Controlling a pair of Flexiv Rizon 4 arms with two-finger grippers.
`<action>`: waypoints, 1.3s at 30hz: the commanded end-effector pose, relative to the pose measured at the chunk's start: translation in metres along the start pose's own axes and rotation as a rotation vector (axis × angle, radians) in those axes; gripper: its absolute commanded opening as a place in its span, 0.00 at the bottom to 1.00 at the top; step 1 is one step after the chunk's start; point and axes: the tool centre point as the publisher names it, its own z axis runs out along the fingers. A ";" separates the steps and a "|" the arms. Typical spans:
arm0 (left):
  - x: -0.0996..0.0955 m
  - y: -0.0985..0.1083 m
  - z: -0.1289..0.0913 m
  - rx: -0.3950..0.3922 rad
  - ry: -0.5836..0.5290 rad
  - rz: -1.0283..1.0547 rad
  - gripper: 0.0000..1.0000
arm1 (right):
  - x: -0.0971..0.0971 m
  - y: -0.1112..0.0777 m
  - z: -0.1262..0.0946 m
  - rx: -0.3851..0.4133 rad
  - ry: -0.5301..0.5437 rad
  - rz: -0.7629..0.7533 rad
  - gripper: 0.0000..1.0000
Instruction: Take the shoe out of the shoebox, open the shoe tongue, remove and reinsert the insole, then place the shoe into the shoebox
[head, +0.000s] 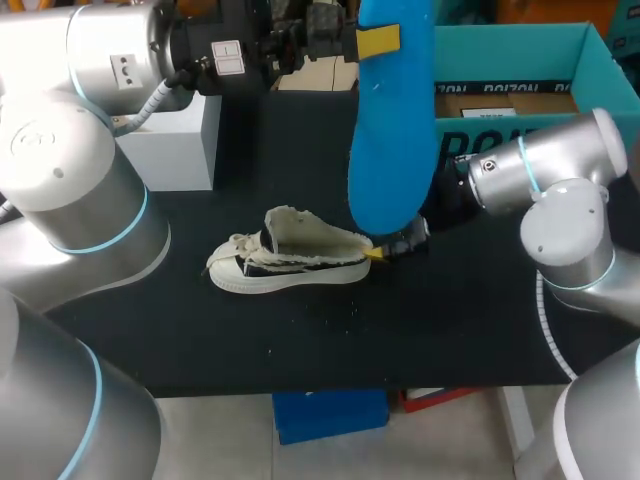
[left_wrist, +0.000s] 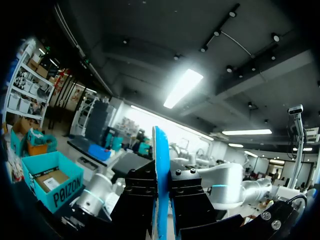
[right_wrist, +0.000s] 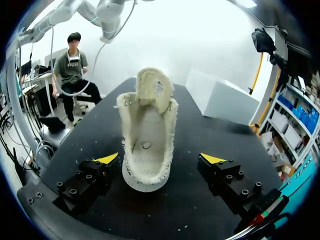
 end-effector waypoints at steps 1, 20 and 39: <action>0.000 0.001 0.000 -0.001 -0.002 0.000 0.00 | 0.000 -0.007 0.004 -0.001 0.006 0.009 1.00; 0.000 0.001 0.000 -0.001 -0.002 0.000 0.00 | -0.015 -0.008 -0.016 0.253 0.110 -0.049 1.00; 0.000 0.001 0.000 -0.001 -0.002 0.000 0.00 | -0.042 0.045 0.000 0.761 0.288 -0.114 1.00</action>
